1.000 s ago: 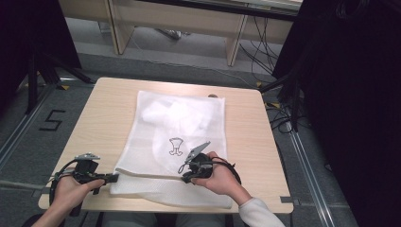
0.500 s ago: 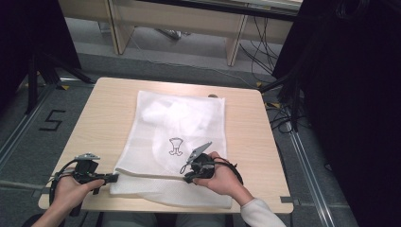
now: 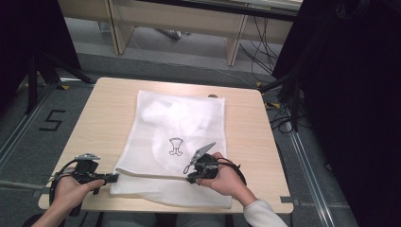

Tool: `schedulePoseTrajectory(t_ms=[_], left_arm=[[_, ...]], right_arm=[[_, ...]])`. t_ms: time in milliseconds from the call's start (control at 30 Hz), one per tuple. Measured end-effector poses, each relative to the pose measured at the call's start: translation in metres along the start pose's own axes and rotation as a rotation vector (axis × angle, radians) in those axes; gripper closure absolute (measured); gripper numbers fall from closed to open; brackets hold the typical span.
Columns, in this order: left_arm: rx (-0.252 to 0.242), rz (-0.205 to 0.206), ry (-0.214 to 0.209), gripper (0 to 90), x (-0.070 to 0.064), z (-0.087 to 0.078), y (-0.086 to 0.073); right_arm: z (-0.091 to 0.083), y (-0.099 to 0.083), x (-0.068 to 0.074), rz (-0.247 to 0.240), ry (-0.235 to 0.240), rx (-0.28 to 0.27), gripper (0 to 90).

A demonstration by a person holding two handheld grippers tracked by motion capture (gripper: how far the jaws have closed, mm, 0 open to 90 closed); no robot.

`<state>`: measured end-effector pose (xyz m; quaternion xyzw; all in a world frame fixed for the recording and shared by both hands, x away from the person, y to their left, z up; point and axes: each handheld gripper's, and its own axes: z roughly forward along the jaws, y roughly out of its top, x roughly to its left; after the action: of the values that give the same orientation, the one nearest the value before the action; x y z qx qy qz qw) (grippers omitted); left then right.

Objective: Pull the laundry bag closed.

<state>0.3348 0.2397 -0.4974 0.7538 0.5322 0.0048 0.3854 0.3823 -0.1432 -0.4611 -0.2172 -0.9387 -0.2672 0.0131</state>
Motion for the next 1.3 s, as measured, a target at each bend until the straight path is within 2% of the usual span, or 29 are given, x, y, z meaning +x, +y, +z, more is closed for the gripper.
schedulePoseTrajectory(t_ms=[33,67,100,133,167,300,500,533,567,600,633,800,867,1067,1100,1200,1233,1300], left_arm=[[0.0,0.0,-0.001,86.3,0.0,0.0,0.0],[0.015,0.018,0.001,86.3,0.001,-0.001,0.0],[-0.002,-0.004,0.001,86.3,0.0,0.0,0.0],[0.01,0.008,0.004,86.3,0.001,-0.001,0.0],[-0.002,-0.005,0.001,86.3,0.0,0.0,0.0],[-0.002,-0.004,0.001,86.3,0.0,0.0,0.0],[-0.001,0.001,-0.002,86.3,0.0,0.0,0.0],[0.013,0.013,0.002,86.3,0.001,-0.001,0.0],[0.006,0.005,0.003,86.3,0.001,-0.001,0.0],[0.021,0.021,0.003,86.3,0.002,-0.002,0.0],[0.006,0.005,0.001,86.3,0.001,-0.001,0.0],[-0.003,-0.004,0.002,86.3,0.0,0.0,0.0],[0.02,0.024,0.005,86.3,0.002,-0.002,0.0],[0.019,0.02,0.003,86.2,0.002,-0.002,0.0],[0.017,0.02,0.005,86.3,0.002,-0.002,0.0],[0.018,0.02,0.005,86.3,0.002,-0.002,0.0],[0.002,0.002,0.012,86.3,0.001,0.0,0.0],[-0.001,0.001,0.012,86.2,0.001,0.0,0.0]], right_arm=[[-0.001,0.0,0.0,-0.001,-0.006,0.004,82.6],[-0.001,-0.001,0.0,0.008,-0.001,0.001,82.6],[-0.002,-0.001,0.0,0.002,-0.005,0.003,82.6],[-0.002,-0.001,0.0,0.006,-0.001,0.001,82.6],[-0.002,-0.001,-0.001,0.004,-0.001,0.002,82.6],[-0.002,-0.003,-0.001,0.02,0.002,-0.002,82.6],[-0.004,-0.004,-0.001,0.015,0.001,-0.006,82.6],[-0.004,-0.004,-0.001,0.016,0.002,-0.006,82.6],[-0.004,-0.004,-0.001,0.012,-0.006,0.001,82.6],[-0.004,-0.005,-0.002,0.01,-0.001,-0.007,82.6],[-0.006,-0.006,-0.001,0.042,-0.01,0.004,82.6],[-0.008,-0.009,-0.002,0.05,-0.011,0.005,82.6],[-0.008,-0.009,-0.004,0.031,-0.008,0.0,82.6],[-0.01,-0.013,-0.004,0.057,-0.017,0.008,82.6],[-0.009,-0.013,-0.006,0.035,-0.011,-0.002,82.6],[-0.01,-0.014,-0.006,0.034,-0.009,0.0,82.6],[-0.01,-0.014,-0.006,0.034,-0.012,0.003,82.6],[-0.011,-0.015,-0.007,0.037,-0.011,-0.002,82.6]])
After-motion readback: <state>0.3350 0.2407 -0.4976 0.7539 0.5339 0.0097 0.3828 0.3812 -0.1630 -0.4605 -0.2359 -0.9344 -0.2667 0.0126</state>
